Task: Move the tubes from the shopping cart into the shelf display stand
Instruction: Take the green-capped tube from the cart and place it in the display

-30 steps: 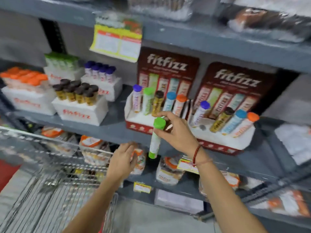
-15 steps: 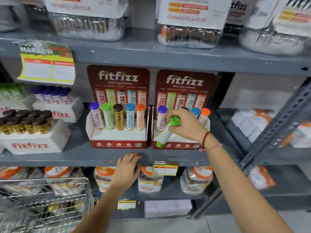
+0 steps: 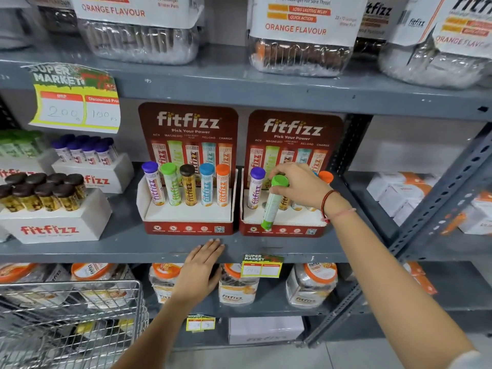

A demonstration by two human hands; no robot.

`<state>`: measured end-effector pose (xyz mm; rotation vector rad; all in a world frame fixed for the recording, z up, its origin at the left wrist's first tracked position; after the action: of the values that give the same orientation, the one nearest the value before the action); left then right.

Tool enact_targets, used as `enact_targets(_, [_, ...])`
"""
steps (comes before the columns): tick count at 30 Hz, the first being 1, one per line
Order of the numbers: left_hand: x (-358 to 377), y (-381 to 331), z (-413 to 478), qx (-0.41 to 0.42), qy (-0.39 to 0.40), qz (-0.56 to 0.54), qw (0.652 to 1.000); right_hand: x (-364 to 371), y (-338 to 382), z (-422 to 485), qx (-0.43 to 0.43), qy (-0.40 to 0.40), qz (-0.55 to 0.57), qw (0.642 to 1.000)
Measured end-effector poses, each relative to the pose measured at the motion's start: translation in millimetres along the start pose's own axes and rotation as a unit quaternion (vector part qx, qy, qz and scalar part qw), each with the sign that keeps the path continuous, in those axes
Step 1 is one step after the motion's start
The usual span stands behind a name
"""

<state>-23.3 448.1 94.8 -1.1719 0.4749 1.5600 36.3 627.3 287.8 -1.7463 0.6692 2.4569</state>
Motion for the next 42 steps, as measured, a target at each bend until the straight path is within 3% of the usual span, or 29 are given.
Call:
enact_targets(7, [3, 2, -1, -0.005, 0.004, 0.003, 1.000, -15, 0, 11, -0.039, 0.029, -0.036, 0.998])
enact_targets(15, [4, 3, -2, -0.011, 0.006, -0.005, 1.000, -1, 9, 17, -0.074, 0.128, -0.071, 0.987])
enact_targets(24, [6, 4, -2, -0.017, 0.015, -0.017, 1.000, 9, -3, 24, -0.058, 0.125, -0.085, 0.987])
enact_targets(33, [9, 6, -2, -0.022, 0.022, -0.017, 0.999, 2, -12, 28, -0.026, 0.066, -0.122, 0.990])
enact_targets(42, [10, 7, -2, -0.022, 0.023, -0.016, 0.999, -5, 4, 25, -0.068, 0.158, -0.085, 0.981])
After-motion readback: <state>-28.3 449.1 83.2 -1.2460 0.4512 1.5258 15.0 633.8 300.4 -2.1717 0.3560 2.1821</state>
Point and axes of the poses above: each hand's wrist, its own z-axis towards the middle knuckle, its own x-axis out of the palm, y = z × x, the point moved 9 cm from there along z, towards the middle knuckle, and after that the axes turned 6 degrees about -y, right-handed, at the moved point
